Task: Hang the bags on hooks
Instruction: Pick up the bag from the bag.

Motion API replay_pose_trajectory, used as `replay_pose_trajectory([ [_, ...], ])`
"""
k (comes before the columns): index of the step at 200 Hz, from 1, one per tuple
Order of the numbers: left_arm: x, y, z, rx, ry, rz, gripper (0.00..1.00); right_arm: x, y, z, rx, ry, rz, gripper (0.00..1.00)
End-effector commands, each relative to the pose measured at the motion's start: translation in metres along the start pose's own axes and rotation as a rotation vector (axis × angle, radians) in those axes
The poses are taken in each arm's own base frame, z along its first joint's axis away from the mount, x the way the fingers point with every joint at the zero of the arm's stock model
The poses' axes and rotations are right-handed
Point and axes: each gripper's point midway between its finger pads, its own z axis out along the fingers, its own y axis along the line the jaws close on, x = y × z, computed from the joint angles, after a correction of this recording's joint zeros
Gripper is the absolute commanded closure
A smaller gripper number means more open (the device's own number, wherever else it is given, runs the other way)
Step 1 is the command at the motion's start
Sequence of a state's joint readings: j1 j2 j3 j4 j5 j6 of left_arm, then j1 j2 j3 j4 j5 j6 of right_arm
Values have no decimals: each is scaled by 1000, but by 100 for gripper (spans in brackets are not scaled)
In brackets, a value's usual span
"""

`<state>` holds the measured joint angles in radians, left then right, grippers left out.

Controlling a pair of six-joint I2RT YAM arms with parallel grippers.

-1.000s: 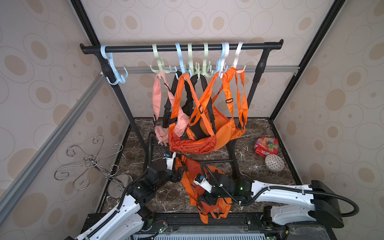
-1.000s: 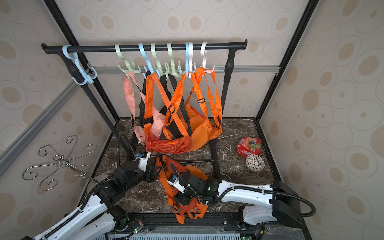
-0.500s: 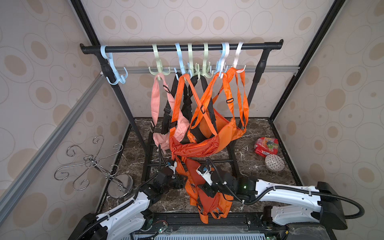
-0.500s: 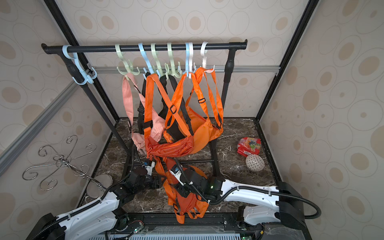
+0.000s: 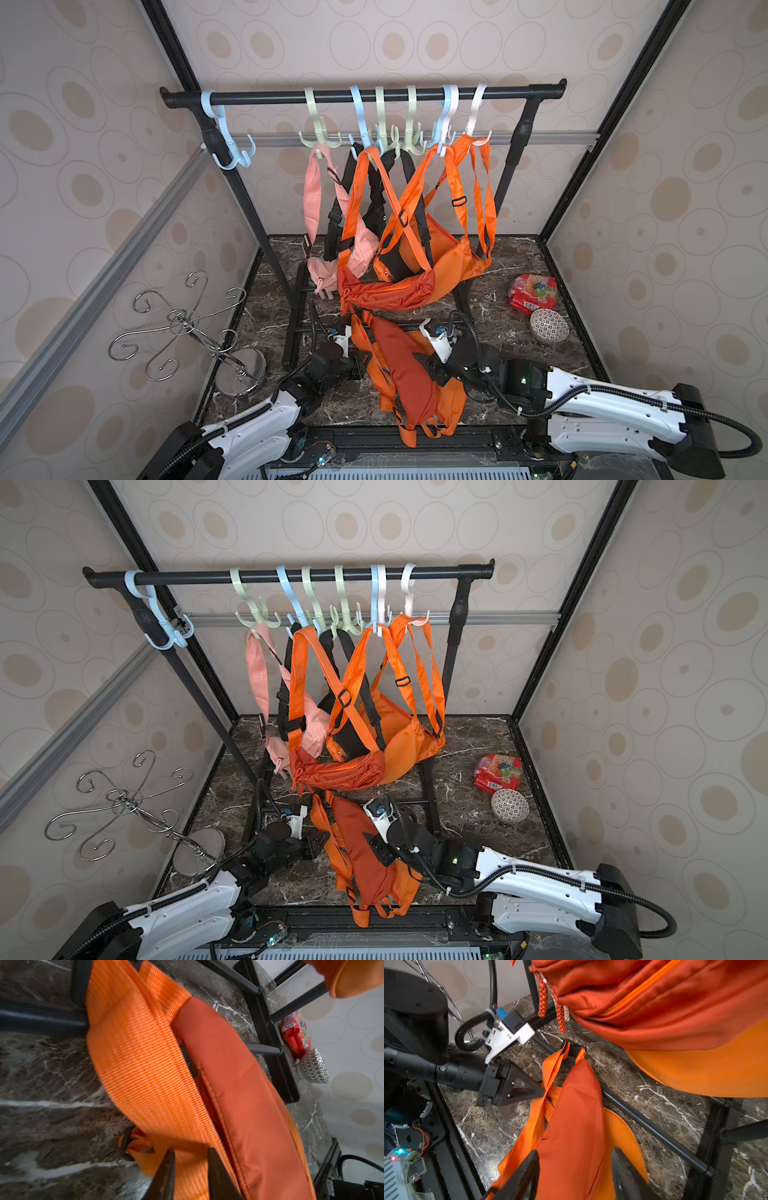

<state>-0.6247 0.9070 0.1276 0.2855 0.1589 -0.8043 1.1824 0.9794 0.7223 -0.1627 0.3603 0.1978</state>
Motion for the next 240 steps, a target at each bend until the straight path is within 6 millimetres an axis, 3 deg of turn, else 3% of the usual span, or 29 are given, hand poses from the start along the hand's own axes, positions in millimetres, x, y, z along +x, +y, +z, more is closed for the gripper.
replay_pose_trajectory([
  [1,-13,-5,-5,12,-63,-8,90,-6,-9,-5,36,-44,14,44],
  [12,-16,-3,-10,-3,-75,-3,100,-6,-10,-6,37,-54,18,44],
  [44,-33,-18,-25,35,-131,16,100,-1,-3,-3,-3,-29,-9,43],
  [50,-34,-21,-25,42,-127,18,87,2,1,0,-15,-3,-19,40],
  [60,-32,-24,-24,50,-106,19,53,8,7,8,-33,53,-35,34],
  [67,-30,-26,-22,58,-84,20,39,13,13,14,-51,91,-41,32],
  [104,-22,-19,-8,36,-51,-29,24,28,38,39,-125,216,-41,29],
  [141,-26,-6,4,-52,-53,-38,22,25,43,42,-146,195,-15,30],
  [240,-25,-19,24,-9,-4,-42,30,30,28,39,-87,133,5,32],
])
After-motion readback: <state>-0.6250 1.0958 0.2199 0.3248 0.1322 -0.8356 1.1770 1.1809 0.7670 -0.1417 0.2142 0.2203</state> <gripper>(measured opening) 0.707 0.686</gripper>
